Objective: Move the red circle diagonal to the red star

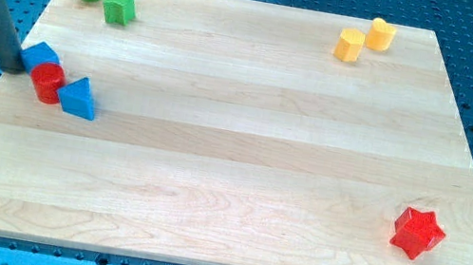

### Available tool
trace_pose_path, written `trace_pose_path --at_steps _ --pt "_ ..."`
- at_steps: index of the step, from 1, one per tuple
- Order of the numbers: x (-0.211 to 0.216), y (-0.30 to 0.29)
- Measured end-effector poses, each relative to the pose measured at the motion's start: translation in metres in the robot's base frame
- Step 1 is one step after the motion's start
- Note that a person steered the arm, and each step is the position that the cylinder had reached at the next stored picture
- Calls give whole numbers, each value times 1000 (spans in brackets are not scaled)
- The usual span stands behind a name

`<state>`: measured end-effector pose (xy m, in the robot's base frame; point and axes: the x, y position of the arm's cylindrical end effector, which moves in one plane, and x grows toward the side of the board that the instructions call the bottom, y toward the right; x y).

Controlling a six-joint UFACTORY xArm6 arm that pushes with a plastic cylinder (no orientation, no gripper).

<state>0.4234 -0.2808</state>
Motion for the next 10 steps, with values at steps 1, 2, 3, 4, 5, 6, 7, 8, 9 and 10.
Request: trace_pose_path --at_steps 1,2,3,4,5,6,7,8,9,10 --pt "27 -17" --pt "48 4" --pt "-1 65" --pt "-25 112" --pt "-24 126" --pt "-5 208" --pt "-31 167" --pt "-4 132" --pt "27 236" --pt "41 316"
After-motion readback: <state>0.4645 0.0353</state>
